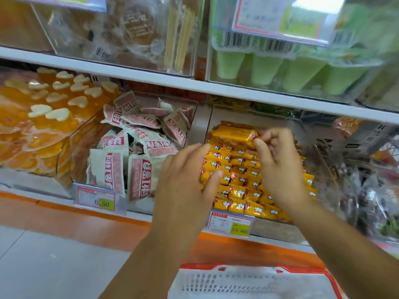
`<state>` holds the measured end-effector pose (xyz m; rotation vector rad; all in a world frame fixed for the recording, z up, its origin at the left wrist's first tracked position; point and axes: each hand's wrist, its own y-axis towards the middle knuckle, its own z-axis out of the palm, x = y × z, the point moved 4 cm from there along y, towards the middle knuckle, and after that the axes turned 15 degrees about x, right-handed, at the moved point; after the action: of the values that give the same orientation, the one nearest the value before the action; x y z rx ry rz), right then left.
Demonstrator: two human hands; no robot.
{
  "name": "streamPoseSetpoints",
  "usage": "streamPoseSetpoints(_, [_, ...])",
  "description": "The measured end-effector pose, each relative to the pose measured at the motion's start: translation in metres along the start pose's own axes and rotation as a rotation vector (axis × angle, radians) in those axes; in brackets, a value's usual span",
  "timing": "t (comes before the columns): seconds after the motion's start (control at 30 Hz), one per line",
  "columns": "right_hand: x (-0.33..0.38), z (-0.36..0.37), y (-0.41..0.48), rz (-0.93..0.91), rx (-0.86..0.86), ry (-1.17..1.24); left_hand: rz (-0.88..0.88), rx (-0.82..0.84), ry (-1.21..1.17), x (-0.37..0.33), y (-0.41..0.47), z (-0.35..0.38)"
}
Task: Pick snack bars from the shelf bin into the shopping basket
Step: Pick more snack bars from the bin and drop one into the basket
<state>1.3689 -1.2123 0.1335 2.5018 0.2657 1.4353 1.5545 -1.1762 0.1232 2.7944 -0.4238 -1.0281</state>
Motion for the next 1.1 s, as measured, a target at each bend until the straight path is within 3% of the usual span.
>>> streamPoseSetpoints(0.1, [0.014, -0.02, -0.056, -0.004, -0.043, 0.329, 0.016, 0.101, -0.13, -0.02, -0.014, 0.006])
streamPoseSetpoints(0.2, [0.019, -0.041, -0.105, 0.053, -0.063, 0.52, -0.048, 0.296, -0.49, -0.039, -0.029, 0.015])
streamPoseSetpoints(0.27, [0.018, -0.051, -0.132, 0.108, -0.061, 0.577, -0.089, 0.407, -0.75, -0.052, -0.038, 0.025])
streamPoseSetpoints(0.37, [0.016, -0.064, -0.159, 0.201, -0.081, 0.568, -0.115, 0.448, -0.904, -0.068, -0.051, 0.032])
streamPoseSetpoints(0.8, [0.014, -0.098, -0.17, 0.279, 0.017, 0.911, -0.112, 0.518, -1.22, -0.087, -0.06, 0.033])
streamPoseSetpoints(1.1, [0.008, -0.101, -0.167, 0.326, 0.061, 1.051, -0.069, 0.575, -1.075, -0.088, -0.055, 0.029])
